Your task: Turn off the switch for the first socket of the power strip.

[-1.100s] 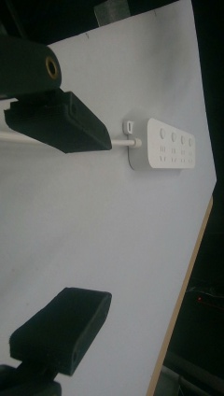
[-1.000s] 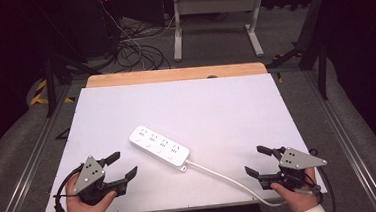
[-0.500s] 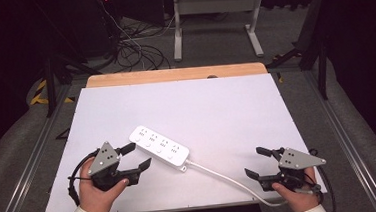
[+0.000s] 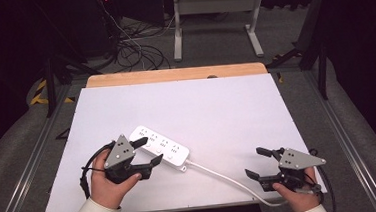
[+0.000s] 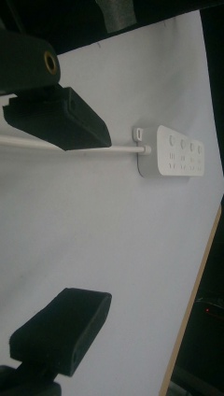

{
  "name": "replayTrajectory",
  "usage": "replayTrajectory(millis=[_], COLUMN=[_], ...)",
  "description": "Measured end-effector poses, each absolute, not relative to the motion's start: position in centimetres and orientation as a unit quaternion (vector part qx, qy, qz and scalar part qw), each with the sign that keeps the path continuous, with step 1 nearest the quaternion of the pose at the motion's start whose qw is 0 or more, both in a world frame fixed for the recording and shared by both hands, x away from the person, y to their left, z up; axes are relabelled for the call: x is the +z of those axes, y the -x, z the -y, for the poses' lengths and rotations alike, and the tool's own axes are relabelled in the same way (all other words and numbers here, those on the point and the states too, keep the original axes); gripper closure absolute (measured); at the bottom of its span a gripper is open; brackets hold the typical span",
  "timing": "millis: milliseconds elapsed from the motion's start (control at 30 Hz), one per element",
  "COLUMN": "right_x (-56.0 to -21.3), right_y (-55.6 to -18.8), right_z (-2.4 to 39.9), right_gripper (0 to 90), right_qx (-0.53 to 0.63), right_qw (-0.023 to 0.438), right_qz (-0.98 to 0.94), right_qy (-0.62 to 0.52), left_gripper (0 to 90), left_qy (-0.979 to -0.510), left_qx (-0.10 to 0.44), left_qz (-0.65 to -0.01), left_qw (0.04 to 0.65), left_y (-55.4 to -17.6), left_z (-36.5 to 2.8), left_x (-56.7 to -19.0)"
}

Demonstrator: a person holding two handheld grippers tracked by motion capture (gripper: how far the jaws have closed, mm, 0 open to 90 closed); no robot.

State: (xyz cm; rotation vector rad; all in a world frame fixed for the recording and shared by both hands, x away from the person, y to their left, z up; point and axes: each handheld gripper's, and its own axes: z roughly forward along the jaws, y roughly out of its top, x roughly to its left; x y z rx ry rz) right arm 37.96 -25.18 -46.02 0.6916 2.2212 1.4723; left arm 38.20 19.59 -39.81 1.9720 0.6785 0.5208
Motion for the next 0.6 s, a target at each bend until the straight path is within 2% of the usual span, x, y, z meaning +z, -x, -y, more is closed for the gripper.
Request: replayTrajectory(millis=[133,200,267,433,467,500,533,567,600], right_x=[-46.0,-46.1,-46.1,-46.1,-46.1,-46.1,-46.1,-46.2,-46.2], right_y=[-38.0,-38.0,-38.0,-38.0,-38.0,-38.0,-38.0,-38.0,-38.0], right_z=[25.2,25.0,25.0,25.0,25.0,25.0,25.0,25.0,24.9], right_gripper=[21.3,21.5,21.6,21.6,21.6,21.6,21.6,21.5,21.5], right_qx=[0.523,0.523,0.522,0.522,0.522,0.521,0.521,0.519,0.519], right_qw=[0.193,0.19,0.19,0.188,0.188,0.186,0.186,0.185,0.183], right_qz=[-0.792,-0.794,-0.795,-0.796,-0.796,-0.797,-0.797,-0.798,-0.799], right_qy=[-0.246,-0.245,-0.243,-0.243,-0.243,-0.243,-0.243,-0.242,-0.242], left_gripper=[37.8,49.3,52.5,69.4,69.4,75.9,75.9,79.5,87.1], left_qy=[-0.809,-0.811,-0.812,-0.824,-0.828,-0.832,-0.835,-0.838,-0.839], left_qx=[0.192,0.167,0.157,0.151,0.152,0.153,0.152,0.152,0.151], left_qz=[-0.282,-0.285,-0.29,-0.282,-0.278,-0.276,-0.273,-0.269,-0.268], left_qw=[0.478,0.482,0.481,0.467,0.462,0.457,0.454,0.45,0.448], left_y=[-38.2,-38.3,-38.5,-39.0,-39.2,-39.2,-39.3,-39.5,-39.5], left_z=[-19.5,-19.5,-19.5,-19.1,-19.0,-18.9,-18.7,-18.6,-18.5], left_x=[-39.6,-39.4,-39.2,-38.8,-38.7,-38.7,-38.6,-38.5,-38.5])
